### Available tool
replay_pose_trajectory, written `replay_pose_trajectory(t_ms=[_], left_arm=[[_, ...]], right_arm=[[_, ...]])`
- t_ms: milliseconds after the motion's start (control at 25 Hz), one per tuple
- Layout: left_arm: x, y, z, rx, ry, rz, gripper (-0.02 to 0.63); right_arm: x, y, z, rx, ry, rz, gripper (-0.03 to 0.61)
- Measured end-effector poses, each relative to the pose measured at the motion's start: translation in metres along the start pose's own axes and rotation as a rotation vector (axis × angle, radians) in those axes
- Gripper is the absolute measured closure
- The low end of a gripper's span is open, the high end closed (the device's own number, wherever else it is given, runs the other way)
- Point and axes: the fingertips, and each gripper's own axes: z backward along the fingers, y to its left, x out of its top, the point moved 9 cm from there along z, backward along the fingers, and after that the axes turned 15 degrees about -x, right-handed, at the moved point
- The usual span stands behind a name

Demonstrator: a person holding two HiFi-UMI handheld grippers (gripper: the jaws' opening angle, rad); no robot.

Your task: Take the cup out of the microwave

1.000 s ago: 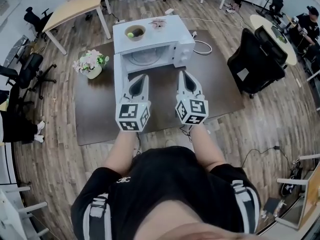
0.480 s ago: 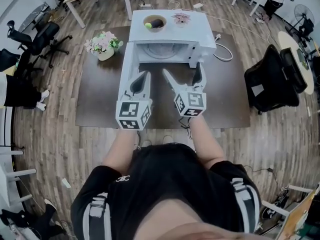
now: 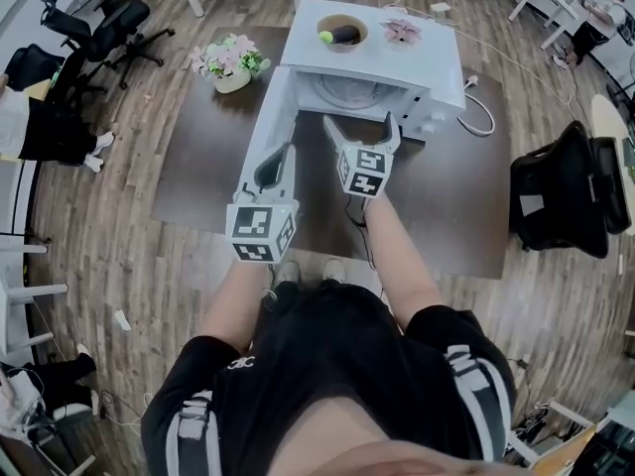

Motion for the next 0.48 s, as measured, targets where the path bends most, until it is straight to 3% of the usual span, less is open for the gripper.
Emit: replay_pose_trajectory(t_ms=[160, 480], left_arm=[[-0.008, 0.004, -0.011, 0.043, 0.003, 0.034, 0.612], [-0.024, 0.002, -0.036, 0.071, 0.052, 0.028, 0.612]], right_arm=[[-0.021, -0.002, -0.047, -0.012, 0.061, -0.006, 0.006], [-0.071, -0.01, -0.13, -0.041, 0.163, 0.017, 0.009]])
